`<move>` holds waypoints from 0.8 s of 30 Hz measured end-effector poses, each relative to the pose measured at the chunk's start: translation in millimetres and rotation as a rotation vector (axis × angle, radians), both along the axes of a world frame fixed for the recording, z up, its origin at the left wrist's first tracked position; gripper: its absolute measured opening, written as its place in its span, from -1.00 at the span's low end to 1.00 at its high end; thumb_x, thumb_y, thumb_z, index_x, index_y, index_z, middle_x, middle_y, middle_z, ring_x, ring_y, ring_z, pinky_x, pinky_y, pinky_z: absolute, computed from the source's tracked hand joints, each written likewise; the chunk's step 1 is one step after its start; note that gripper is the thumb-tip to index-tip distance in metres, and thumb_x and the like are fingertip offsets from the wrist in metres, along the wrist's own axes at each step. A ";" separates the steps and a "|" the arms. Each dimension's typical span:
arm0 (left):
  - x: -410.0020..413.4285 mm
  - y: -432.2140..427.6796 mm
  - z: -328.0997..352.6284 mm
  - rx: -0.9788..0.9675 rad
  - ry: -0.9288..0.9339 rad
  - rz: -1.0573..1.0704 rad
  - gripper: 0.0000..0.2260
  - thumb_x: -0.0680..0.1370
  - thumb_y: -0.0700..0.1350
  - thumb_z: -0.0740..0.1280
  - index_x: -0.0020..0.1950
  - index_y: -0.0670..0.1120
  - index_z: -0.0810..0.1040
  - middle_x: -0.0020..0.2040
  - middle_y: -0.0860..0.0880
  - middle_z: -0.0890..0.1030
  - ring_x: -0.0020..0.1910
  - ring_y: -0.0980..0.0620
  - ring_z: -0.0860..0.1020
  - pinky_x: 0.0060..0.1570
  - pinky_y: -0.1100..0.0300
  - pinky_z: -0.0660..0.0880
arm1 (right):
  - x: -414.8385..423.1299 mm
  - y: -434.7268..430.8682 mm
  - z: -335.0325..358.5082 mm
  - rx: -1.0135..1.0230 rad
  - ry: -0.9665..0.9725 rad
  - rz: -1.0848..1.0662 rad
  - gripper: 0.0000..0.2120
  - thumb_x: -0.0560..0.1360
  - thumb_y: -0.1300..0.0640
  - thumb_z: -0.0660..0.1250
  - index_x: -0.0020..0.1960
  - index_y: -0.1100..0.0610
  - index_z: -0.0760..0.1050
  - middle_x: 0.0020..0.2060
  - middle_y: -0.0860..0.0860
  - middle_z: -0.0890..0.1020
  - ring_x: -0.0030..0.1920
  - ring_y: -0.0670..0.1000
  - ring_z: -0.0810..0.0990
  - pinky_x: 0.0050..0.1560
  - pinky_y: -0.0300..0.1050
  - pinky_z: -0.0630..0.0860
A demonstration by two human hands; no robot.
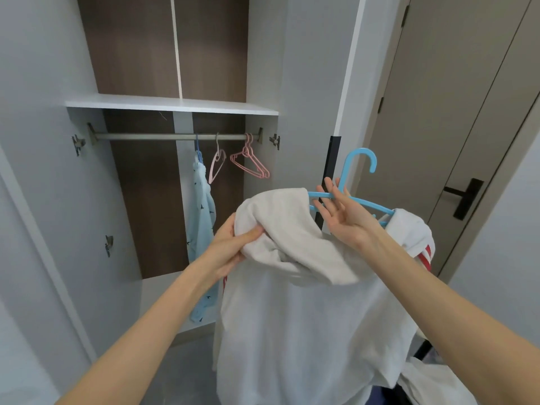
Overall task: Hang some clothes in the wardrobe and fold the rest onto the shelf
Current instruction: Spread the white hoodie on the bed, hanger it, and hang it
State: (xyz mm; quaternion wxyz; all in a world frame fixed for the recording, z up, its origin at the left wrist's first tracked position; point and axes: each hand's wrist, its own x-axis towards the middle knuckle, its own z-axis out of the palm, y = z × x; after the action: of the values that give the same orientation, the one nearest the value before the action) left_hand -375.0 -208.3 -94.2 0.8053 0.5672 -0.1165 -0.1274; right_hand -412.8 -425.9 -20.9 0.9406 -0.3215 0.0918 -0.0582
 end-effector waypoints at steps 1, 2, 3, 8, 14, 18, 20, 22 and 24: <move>3.5 -0.7 0.9 0.144 -0.049 0.172 -0.60 0.43 -0.19 0.48 0.24 -0.08 0.49 0.12 -0.07 0.60 0.11 -0.06 0.57 0.03 0.06 0.58 | 0.1 -0.3 -2.7 0.000 0.012 -0.009 -0.66 0.54 0.27 0.31 0.31 0.09 0.50 0.12 0.05 0.66 0.20 0.07 0.59 0.35 0.03 0.42; 8.5 0.0 0.6 0.337 -0.144 0.346 -0.70 0.43 -0.21 0.47 0.13 -0.16 0.52 0.01 -0.09 0.60 0.01 -0.05 0.56 -0.08 0.12 0.55 | 0.3 -0.5 -5.4 0.002 0.020 -0.015 -0.65 0.55 0.27 0.30 0.32 0.08 0.49 0.14 0.04 0.65 0.23 0.08 0.58 0.35 0.03 0.41; 13.4 2.3 -0.1 0.557 -0.284 0.498 -0.81 0.46 -0.22 0.43 0.02 -0.22 0.52 -0.10 -0.11 0.58 -0.09 -0.05 0.54 -0.16 0.13 0.50 | 0.2 -0.4 -7.9 0.007 0.023 -0.017 -0.65 0.56 0.27 0.29 0.33 0.07 0.48 0.17 0.03 0.64 0.25 0.08 0.56 0.36 0.04 0.41; 15.7 5.0 -6.0 0.949 -0.521 0.596 -0.73 0.49 -0.24 0.34 0.08 -0.04 0.31 -0.18 0.00 0.48 -0.21 -0.06 0.53 -0.18 -0.05 0.58 | -1.9 5.2 -10.3 0.057 0.022 -0.008 -0.81 0.58 0.30 0.25 0.05 0.03 0.51 0.17 0.00 0.63 0.34 0.09 0.47 0.41 0.06 0.34; -27.7 -5.8 -0.8 0.721 -0.634 0.063 -0.48 0.35 -0.07 0.55 0.15 0.27 0.37 0.32 0.07 0.10 0.37 0.05 0.15 0.32 0.28 0.23 | -2.9 1.9 -1.8 0.117 0.046 -0.055 -0.76 0.58 0.30 0.25 0.15 0.03 0.51 0.26 0.02 0.58 0.39 0.08 0.43 0.46 0.03 0.25; -31.2 -16.8 -25.0 1.043 -1.089 0.072 -0.48 0.29 -0.09 0.57 0.12 0.24 0.42 0.47 0.06 -0.12 0.39 0.08 -0.02 0.32 0.33 0.19 | -4.9 7.4 4.9 0.110 0.032 -0.040 -0.68 0.58 0.32 0.25 0.25 0.02 0.50 0.27 0.01 0.56 0.40 0.07 0.41 0.47 0.00 0.22; -26.4 -20.7 -33.1 1.154 -1.215 0.163 -0.53 0.34 -0.18 0.53 0.10 0.18 0.42 0.49 -0.01 -0.01 0.30 0.00 0.13 0.15 0.14 0.48 | -6.2 7.5 8.7 0.107 0.013 -0.039 -0.63 0.58 0.32 0.23 0.32 0.01 0.47 0.29 0.01 0.55 0.42 0.07 0.38 0.47 0.00 0.21; -24.7 -21.8 -32.7 1.170 -1.228 0.283 -0.63 0.38 -0.20 0.51 0.05 0.11 0.46 0.44 -0.08 0.17 0.22 -0.07 0.25 -0.07 0.05 0.57 | -8.7 5.0 12.7 0.113 -0.002 -0.045 -0.61 0.58 0.33 0.23 0.35 0.02 0.45 0.30 0.01 0.55 0.42 0.08 0.37 0.48 0.02 0.20; -23.0 -22.2 -28.0 1.167 -1.292 0.381 -0.68 0.35 -0.21 0.53 -0.02 0.04 0.52 0.32 -0.12 0.31 0.17 -0.14 0.32 -0.08 0.03 0.57 | -10.2 0.2 15.9 0.119 -0.011 -0.053 -0.60 0.59 0.32 0.22 0.36 0.02 0.43 0.31 0.02 0.54 0.43 0.09 0.37 0.48 0.03 0.20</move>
State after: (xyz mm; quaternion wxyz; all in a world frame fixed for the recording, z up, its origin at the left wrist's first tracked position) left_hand -398.1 -230.5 -122.2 0.1728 0.8578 -0.3682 0.3142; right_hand -422.9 -425.7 -4.9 0.9567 -0.2621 0.0984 -0.0792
